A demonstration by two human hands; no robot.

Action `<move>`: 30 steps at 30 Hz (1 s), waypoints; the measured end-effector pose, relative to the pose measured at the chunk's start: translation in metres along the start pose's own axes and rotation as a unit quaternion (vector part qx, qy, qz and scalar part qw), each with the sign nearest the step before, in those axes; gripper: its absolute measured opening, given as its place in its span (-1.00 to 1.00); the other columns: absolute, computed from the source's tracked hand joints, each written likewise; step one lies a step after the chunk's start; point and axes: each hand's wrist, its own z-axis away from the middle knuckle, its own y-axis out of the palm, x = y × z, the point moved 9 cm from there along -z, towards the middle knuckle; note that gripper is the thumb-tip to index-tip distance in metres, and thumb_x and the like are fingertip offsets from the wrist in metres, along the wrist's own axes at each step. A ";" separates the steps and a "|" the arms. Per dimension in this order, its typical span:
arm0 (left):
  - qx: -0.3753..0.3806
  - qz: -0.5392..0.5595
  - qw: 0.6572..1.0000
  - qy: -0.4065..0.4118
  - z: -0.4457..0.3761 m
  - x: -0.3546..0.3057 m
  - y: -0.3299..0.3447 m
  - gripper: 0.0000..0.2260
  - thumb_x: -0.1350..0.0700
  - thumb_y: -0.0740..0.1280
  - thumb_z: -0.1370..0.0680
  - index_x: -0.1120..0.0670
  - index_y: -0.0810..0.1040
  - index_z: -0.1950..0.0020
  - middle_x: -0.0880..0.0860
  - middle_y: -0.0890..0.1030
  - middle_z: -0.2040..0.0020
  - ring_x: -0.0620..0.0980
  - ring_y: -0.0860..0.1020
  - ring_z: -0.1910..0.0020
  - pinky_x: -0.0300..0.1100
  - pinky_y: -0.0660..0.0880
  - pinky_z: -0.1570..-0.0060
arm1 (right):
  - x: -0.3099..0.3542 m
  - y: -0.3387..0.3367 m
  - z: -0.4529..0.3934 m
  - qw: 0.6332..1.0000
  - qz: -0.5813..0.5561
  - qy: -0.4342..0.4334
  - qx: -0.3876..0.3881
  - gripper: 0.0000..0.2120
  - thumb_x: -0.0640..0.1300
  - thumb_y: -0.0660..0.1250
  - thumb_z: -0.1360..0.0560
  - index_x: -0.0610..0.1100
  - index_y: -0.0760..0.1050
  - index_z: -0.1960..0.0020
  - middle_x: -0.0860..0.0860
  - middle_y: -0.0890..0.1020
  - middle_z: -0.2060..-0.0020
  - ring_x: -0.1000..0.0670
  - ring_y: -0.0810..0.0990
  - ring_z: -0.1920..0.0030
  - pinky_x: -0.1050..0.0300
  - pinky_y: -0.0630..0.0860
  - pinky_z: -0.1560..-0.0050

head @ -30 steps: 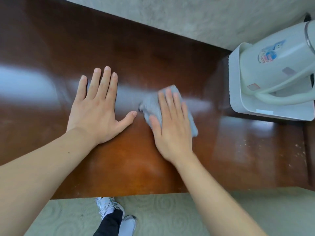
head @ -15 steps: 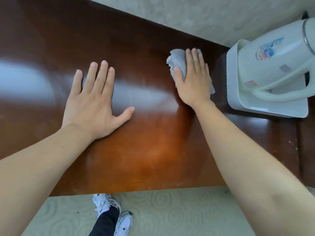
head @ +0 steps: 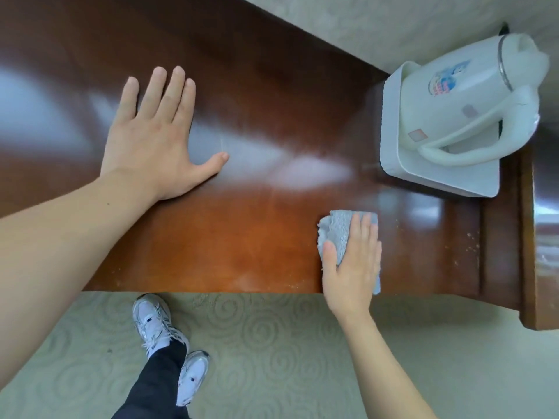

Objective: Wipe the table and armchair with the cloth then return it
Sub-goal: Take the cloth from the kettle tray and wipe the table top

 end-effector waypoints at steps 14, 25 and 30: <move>-0.027 -0.004 1.000 0.013 -0.003 -0.001 0.002 -0.06 -0.49 -0.08 -0.50 0.23 0.06 -0.60 0.22 0.15 -0.61 0.22 0.09 -0.59 0.22 0.04 -0.50 | 0.046 -0.001 -0.084 0.997 0.037 0.067 -0.026 -0.33 0.18 -0.01 -0.62 -0.14 0.01 -0.62 -0.10 0.05 -0.62 -0.10 -0.07 -0.61 -0.15 -0.06 -0.57; -0.025 0.010 1.000 0.002 -0.002 0.000 0.003 -0.05 -0.50 -0.07 -0.49 0.22 0.08 -0.60 0.20 0.15 -0.62 0.20 0.08 -0.59 0.19 0.00 -0.50 | 0.141 0.031 0.025 0.994 0.014 -0.105 0.006 -0.29 0.25 0.01 -0.62 -0.13 0.01 -0.62 -0.08 0.03 -0.62 -0.10 -0.11 -0.61 -0.21 -0.02 -0.56; -0.010 0.007 1.000 -0.001 0.001 0.001 0.002 -0.04 -0.50 -0.09 -0.49 0.21 0.06 -0.62 0.19 0.12 -0.63 0.19 0.05 -0.61 0.18 0.01 -0.53 | 0.112 0.015 -0.035 0.967 0.015 -0.252 0.036 -0.33 0.20 0.14 -0.58 -0.08 0.17 -0.59 -0.01 0.19 -0.59 -0.04 0.03 -0.61 -0.15 0.04 -0.56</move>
